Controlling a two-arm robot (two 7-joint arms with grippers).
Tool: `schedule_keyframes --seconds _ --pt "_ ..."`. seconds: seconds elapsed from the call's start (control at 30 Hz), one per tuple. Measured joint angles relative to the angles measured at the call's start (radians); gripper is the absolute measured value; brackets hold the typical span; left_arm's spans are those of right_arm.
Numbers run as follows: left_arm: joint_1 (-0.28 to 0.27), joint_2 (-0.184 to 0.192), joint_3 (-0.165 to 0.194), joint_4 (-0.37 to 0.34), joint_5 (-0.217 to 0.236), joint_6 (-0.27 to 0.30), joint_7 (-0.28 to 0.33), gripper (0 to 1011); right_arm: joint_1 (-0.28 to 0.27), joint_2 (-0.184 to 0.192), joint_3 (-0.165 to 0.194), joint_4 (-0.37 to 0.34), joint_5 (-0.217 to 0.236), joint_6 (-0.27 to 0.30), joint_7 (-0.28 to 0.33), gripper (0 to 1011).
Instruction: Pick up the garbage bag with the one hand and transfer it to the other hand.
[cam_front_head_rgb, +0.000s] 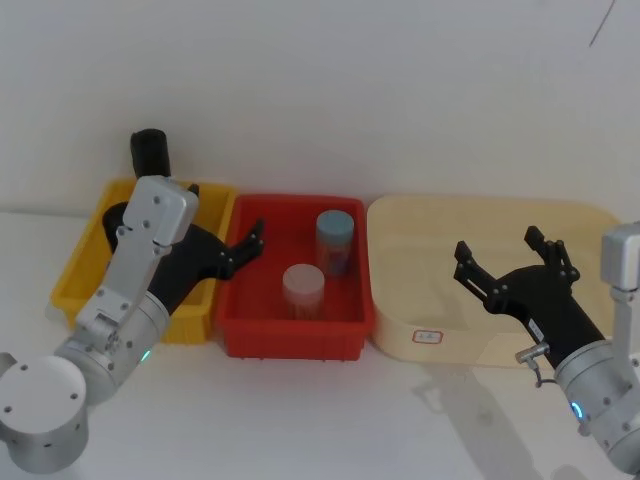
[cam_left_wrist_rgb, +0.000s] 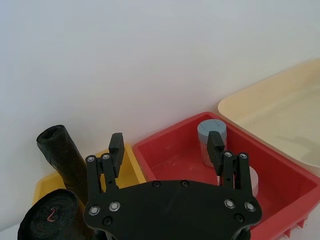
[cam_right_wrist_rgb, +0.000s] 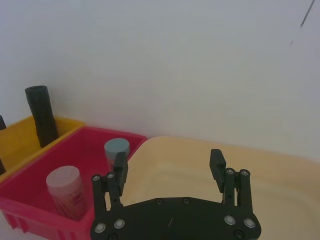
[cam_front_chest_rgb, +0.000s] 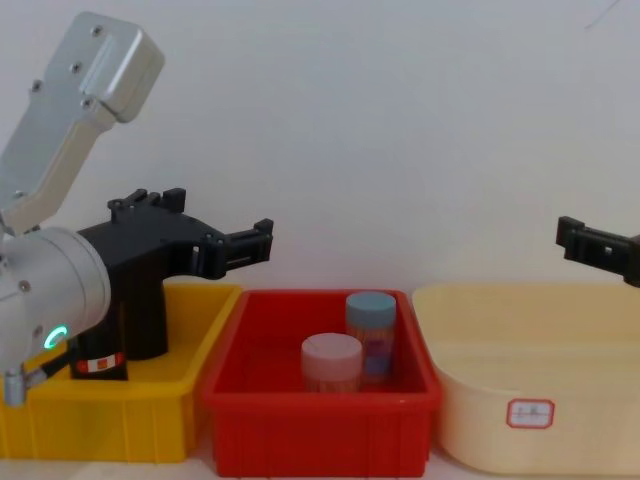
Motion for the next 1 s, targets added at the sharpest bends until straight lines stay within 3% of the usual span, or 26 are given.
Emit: schedule_keyframes --seconds 1.0 --pt "0.0 0.0 0.0 0.0 0.0 0.0 0.0 1001 0.0 0.0 0.0 0.0 0.0 0.0 0.0 1001"
